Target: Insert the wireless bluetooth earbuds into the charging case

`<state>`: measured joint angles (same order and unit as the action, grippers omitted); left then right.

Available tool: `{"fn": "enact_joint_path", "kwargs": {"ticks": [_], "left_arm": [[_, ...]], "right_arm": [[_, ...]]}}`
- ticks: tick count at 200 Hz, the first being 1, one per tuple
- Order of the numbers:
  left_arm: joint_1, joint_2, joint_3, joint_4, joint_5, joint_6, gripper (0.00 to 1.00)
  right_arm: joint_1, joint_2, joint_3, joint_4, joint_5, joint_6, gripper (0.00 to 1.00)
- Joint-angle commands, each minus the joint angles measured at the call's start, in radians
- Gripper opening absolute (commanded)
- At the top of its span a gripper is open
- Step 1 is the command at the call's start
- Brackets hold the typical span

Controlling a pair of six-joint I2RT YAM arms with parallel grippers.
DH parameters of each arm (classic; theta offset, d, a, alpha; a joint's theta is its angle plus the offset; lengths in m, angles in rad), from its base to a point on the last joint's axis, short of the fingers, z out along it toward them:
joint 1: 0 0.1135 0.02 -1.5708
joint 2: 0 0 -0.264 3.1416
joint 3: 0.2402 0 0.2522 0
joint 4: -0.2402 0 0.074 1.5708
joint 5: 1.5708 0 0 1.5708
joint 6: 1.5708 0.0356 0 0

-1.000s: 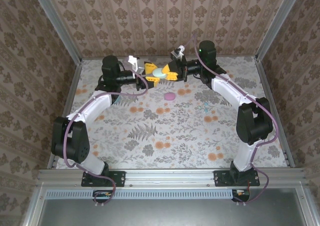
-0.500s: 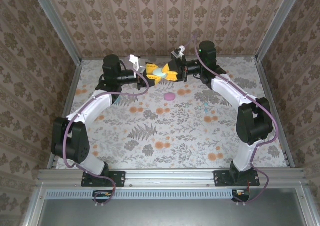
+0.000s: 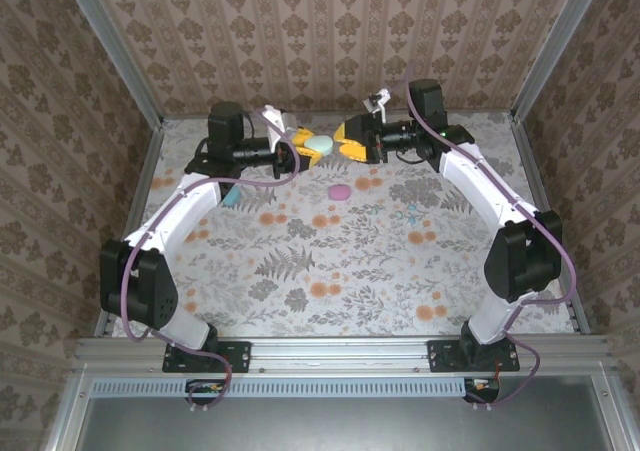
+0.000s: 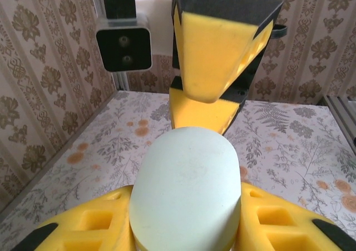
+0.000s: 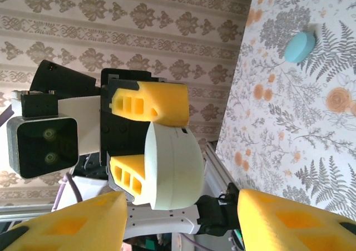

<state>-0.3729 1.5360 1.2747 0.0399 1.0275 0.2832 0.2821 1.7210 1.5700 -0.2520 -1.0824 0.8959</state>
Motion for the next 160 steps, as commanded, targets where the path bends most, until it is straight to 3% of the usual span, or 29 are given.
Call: {"fn": "enact_joint_path", "kwargs": {"ticks": [1,45,62,160], "left_arm": [[-0.014,-0.026,0.049,-0.081,-0.015,0.056,0.32],[-0.024,-0.023,0.062,-0.089,-0.025,0.062,0.32],[-0.026,-0.023,0.064,-0.094,-0.031,0.064,0.32],[-0.034,-0.027,0.070,-0.109,-0.032,0.082,0.32]], "right_arm": [[0.011,-0.014,0.033,-0.069,0.043,-0.042,0.57],[0.037,0.025,0.079,-0.104,0.029,-0.039,0.58],[0.043,0.029,0.082,-0.104,0.027,-0.041,0.52],[0.055,0.061,0.110,-0.136,0.038,-0.057,0.41]]}}
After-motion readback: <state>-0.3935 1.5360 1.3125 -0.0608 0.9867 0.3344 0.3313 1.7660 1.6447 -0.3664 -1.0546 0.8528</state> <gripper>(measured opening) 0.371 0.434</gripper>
